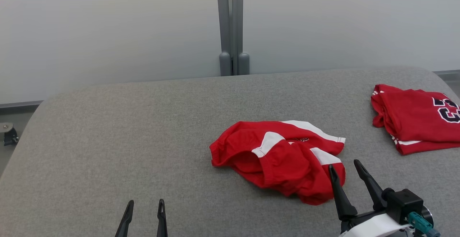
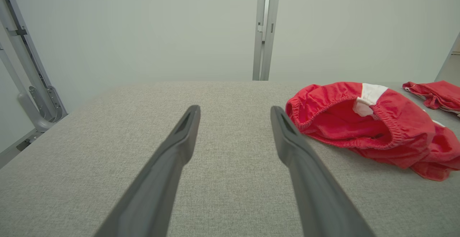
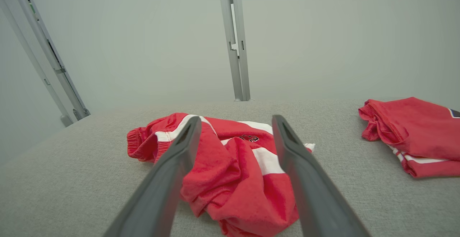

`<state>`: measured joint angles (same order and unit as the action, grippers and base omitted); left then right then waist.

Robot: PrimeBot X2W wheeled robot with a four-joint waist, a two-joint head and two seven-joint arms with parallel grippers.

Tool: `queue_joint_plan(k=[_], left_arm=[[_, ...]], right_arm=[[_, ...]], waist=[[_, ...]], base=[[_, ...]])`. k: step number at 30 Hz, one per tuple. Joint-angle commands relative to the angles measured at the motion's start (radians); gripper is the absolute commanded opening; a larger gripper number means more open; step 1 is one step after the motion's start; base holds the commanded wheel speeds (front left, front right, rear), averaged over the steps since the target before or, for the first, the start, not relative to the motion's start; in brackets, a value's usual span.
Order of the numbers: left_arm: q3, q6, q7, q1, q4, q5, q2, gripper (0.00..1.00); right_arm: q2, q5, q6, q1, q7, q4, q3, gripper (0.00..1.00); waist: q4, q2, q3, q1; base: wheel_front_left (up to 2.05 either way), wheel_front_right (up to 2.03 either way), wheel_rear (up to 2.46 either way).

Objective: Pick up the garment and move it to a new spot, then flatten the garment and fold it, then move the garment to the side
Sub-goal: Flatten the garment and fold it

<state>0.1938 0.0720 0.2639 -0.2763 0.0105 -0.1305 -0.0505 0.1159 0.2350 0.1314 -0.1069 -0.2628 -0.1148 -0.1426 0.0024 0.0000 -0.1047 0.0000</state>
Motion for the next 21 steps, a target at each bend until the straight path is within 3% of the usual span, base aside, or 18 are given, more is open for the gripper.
queue_joint_plan(k=[1, 7, 13, 16, 21], left_arm=[[-0.001, 0.009, 0.0, 0.015, 0.003, -0.005, 0.0, 1.0], [0.001, 0.006, 0.0, 0.019, 0.005, 0.002, 0.0, 1.0], [0.049, -0.059, 0.0, 0.056, 0.029, -0.057, 0.0, 1.0], [0.106, -0.101, 0.0, 0.096, 0.062, -0.115, -0.001, 1.0], [0.235, -0.164, 0.0, 0.203, 0.188, -0.334, -0.002, 1.0]], right_arm=[[0.001, -0.002, -0.002, 0.011, -0.002, -0.001, 0.003, 1.0], [0.0, 0.002, -0.002, 0.012, -0.002, -0.001, 0.003, 1.0], [-0.001, -0.012, -0.002, 0.019, -0.002, -0.006, 0.003, 1.0], [0.006, -0.014, -0.002, 0.035, -0.002, -0.008, -0.006, 1.0], [0.017, -0.02, -0.002, 0.055, -0.002, -0.007, -0.017, 1.0]], waist=[[0.001, 0.0, 0.0, 0.0], [0.0, 0.0, 0.003, 0.0], [-0.013, 0.0, 0.021, 0.0], [-0.029, 0.0, 0.036, 0.0], [-0.065, 0.0, 0.071, 0.0]], base=[[0.0, 0.0, 0.0], [0.0, 0.0, 0.0], [0.0, 0.0, 0.0], [0.0, 0.0, 0.0], [0.0, 0.0, 0.0]])
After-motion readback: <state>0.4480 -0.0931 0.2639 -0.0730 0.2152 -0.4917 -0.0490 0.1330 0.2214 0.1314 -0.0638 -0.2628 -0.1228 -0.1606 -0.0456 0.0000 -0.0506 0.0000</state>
